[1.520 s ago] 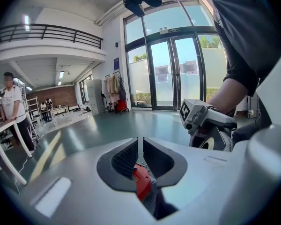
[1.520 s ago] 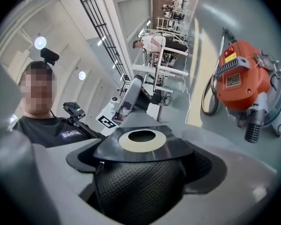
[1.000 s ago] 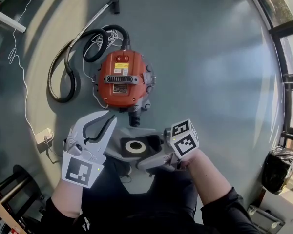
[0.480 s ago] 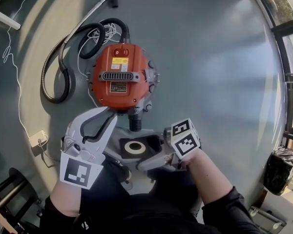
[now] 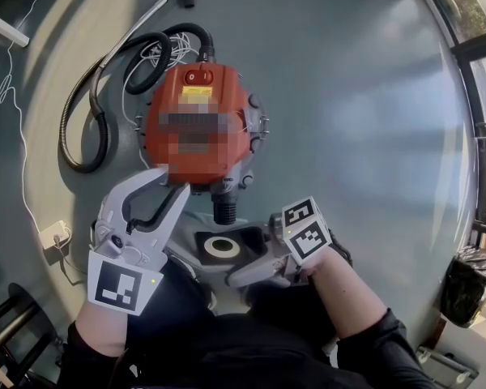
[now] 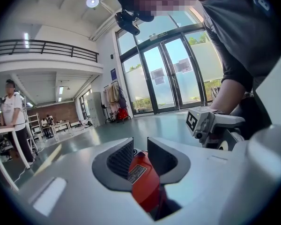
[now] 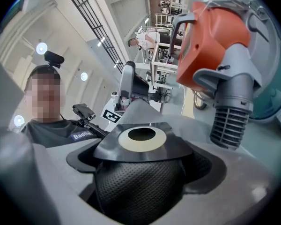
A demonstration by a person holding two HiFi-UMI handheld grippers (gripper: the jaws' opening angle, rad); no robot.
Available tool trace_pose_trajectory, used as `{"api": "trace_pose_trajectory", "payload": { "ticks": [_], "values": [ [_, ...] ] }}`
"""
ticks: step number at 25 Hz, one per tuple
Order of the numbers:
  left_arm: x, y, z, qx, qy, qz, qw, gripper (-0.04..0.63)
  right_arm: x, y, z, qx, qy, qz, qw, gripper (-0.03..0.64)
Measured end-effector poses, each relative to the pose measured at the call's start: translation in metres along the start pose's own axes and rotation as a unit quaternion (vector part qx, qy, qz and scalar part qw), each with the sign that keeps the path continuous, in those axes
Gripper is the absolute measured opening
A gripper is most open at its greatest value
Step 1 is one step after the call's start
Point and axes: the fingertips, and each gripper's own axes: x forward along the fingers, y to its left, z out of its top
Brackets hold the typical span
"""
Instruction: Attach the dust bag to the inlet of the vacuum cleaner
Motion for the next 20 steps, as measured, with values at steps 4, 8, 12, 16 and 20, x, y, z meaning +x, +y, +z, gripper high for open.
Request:
{"api": "trace_pose_trajectory", "payload": {
  "ticks": [4, 8, 12, 16, 20],
  "values": [
    [-0.001, 0.002, -0.005, 0.022, -0.005, 0.004, 0.9997, 0.114, -0.001, -0.009, -0.007, -0.006, 0.005, 0.007, 1.0, 0.522],
    [-0.004, 0.008, -0.012, 0.05, -0.003, 0.012, 0.9987, 0.114, -0.001, -0.017, -0.01, -0.011, 0.009, 0.015, 1.0, 0.522],
    [-0.015, 0.026, -0.016, 0.074, 0.003, 0.025, 0.9969, 0.114, -0.002, -0.024, -0.012, -0.021, 0.018, 0.015, 1.0, 0.522],
    [-0.022, 0.05, -0.018, 0.07, -0.009, 0.047, 0.9964, 0.114, -0.001, -0.031, -0.022, -0.024, 0.033, 0.013, 0.999, 0.522],
    [-0.002, 0.053, -0.025, 0.082, -0.018, 0.04, 0.9957, 0.114, -0.002, -0.042, -0.028, -0.016, 0.031, 0.007, 0.999, 0.522]
  ]
}}
